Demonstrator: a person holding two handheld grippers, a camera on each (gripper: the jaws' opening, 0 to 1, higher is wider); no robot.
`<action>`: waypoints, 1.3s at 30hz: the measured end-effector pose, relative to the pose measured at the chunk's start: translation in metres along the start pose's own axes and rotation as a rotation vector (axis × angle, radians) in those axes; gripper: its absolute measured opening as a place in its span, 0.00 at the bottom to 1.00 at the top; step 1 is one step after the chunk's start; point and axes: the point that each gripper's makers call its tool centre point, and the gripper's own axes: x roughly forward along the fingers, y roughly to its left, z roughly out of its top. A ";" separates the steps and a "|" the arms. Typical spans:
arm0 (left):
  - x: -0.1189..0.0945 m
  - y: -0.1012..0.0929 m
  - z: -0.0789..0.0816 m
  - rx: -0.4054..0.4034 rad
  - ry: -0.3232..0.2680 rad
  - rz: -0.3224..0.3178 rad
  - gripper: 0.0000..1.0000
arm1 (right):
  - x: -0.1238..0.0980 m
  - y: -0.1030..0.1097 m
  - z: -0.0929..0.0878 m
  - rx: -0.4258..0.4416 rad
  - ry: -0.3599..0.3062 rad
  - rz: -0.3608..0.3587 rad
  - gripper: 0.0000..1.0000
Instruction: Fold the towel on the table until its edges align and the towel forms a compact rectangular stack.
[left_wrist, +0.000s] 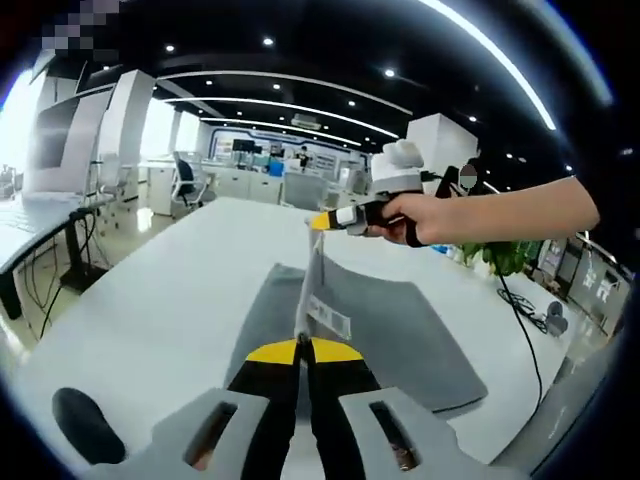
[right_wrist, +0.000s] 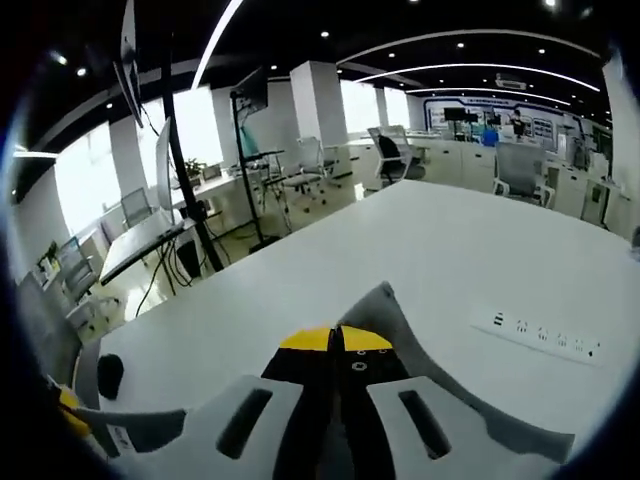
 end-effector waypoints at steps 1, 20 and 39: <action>0.001 0.001 -0.002 -0.004 0.002 0.011 0.03 | 0.004 0.001 -0.002 -0.003 0.008 -0.001 0.00; 0.020 0.040 -0.053 -0.070 0.098 0.165 0.03 | 0.052 0.016 -0.033 -0.036 0.048 -0.015 0.00; 0.009 0.054 -0.051 -0.007 0.134 0.268 0.14 | 0.043 0.008 -0.033 -0.102 0.025 -0.014 0.15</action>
